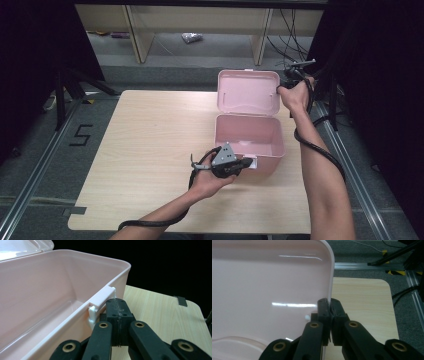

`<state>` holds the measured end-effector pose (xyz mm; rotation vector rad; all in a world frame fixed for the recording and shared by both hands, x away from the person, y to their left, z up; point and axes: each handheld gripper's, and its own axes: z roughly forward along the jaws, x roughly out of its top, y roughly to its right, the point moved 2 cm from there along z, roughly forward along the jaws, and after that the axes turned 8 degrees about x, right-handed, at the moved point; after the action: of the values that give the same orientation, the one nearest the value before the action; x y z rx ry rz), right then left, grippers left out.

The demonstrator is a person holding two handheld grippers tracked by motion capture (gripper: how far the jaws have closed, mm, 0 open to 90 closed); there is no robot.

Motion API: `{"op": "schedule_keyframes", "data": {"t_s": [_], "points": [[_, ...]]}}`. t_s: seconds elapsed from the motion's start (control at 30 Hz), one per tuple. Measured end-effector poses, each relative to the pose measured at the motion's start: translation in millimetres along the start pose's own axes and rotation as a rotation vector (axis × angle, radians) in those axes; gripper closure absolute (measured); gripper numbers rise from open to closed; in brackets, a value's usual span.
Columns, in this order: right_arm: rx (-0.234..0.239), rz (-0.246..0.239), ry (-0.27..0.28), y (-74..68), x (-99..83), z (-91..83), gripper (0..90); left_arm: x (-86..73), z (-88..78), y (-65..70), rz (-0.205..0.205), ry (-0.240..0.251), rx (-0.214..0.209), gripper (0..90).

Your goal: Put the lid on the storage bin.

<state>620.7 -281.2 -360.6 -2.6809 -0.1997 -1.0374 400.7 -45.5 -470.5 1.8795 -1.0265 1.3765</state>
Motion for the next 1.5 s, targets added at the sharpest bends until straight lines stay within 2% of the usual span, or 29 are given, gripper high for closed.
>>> {"op": "schedule_keyframes", "data": {"t_s": [0.07,0.1,0.13,0.33,0.43,0.47,0.53,0.57,0.63,0.67,0.8,0.83,0.87,0.9,0.93,0.97,1.03,1.07,1.1,1.2,1.23,1.33,1.37,1.47,1.5], "points": [[0.006,0.001,0.004,-0.5,0.3,-2.1,89.1,0.0,0.0,0.1,-0.002,0.0,-0.001,89.7],[0.007,0.027,0.006,-2.6,-0.2,-3.1,89.2,0.0,0.1,0.1,-0.002,0.001,0.0,89.7],[0.004,0.001,0.01,-1.0,0.2,-3.8,89.2,0.0,0.1,0.1,-0.003,0.001,-0.001,89.7],[0.011,0.01,0.029,-2.8,-1.8,-8.3,89.3,-0.1,0.2,0.2,-0.002,0.001,0.0,89.7],[0.012,-0.001,0.037,-2.4,-2.2,-10.0,89.4,-0.5,0.1,0.5,-0.006,0.005,0.002,89.8],[0.011,0.009,0.038,-3.4,-2.5,-10.1,89.4,-1.0,0.0,0.6,-0.011,0.008,0.003,89.7],[0.008,-0.016,0.043,-2.2,-2.8,-11.0,89.5,-1.2,0.0,0.6,-0.014,0.009,0.003,89.8],[0.019,0.005,0.049,-3.5,-3.3,-10.8,89.5,-1.1,0.0,0.6,-0.015,0.009,0.004,89.7],[0.01,0.001,0.053,-3.4,-4.1,-11.8,89.5,-1.1,0.0,0.7,-0.014,0.009,0.004,89.7],[0.01,0.025,0.06,-4.9,-4.5,-11.9,89.5,-1.1,-0.1,0.6,-0.015,0.008,0.003,89.8],[0.007,-0.018,0.058,-3.0,-4.5,-14.7,89.6,-1.0,-0.2,0.5,-0.014,0.007,0.0,89.7],[0.008,0.007,0.068,-5.0,-4.8,-15.1,89.7,-1.1,-0.2,0.5,-0.015,0.007,0.001,89.7],[0.004,-0.022,0.066,-2.8,-5.2,-15.9,89.7,-1.3,-0.3,0.4,-0.015,0.007,0.001,89.7],[0.011,0.01,0.077,-5.1,-5.5,-15.9,89.7,-1.5,-0.1,0.6,-0.018,0.01,0.0,89.8],[0.009,-0.013,0.076,-3.5,-5.7,-16.6,89.8,-1.7,-0.1,0.7,-0.022,0.011,0.0,89.8],[0.016,0.02,0.083,-5.9,-6.2,-17.2,89.8,-1.6,-0.1,0.7,-0.023,0.011,0.0,89.7],[0.02,0.014,0.089,-5.7,-6.6,-18.0,89.8,-1.5,-0.2,0.7,-0.025,0.01,-0.001,89.8],[0.021,0.028,0.097,-6.5,-6.7,-18.0,89.8,-1.5,-0.1,0.8,-0.03,0.011,-0.001,89.8],[0.02,0.0,0.089,-4.4,-7.4,-19.3,89.8,-1.5,0.0,0.8,-0.032,0.011,0.0,89.8],[0.028,0.027,0.101,-5.8,-8.7,-19.4,89.9,-1.0,0.0,0.1,-0.037,0.007,-0.004,89.8],[0.026,0.009,0.099,-4.7,-8.4,-19.6,89.9,-0.9,0.0,0.0,-0.035,0.006,-0.005,89.8],[0.03,0.014,0.115,-5.3,-7.4,-19.3,89.9,-0.3,0.4,-0.7,-0.037,0.003,-0.007,89.7],[0.03,-0.007,0.112,-4.0,-7.4,-19.6,89.9,-0.2,0.5,-0.9,-0.037,0.001,-0.007,89.7],[0.033,0.025,0.113,-5.8,-8.8,-20.0,89.9,-0.3,0.5,-0.6,-0.035,0.003,-0.008,89.8],[0.027,-0.03,0.122,-2.4,-8.6,-19.3,89.9,-0.5,0.4,-0.4,-0.033,0.003,-0.007,89.7]]}}
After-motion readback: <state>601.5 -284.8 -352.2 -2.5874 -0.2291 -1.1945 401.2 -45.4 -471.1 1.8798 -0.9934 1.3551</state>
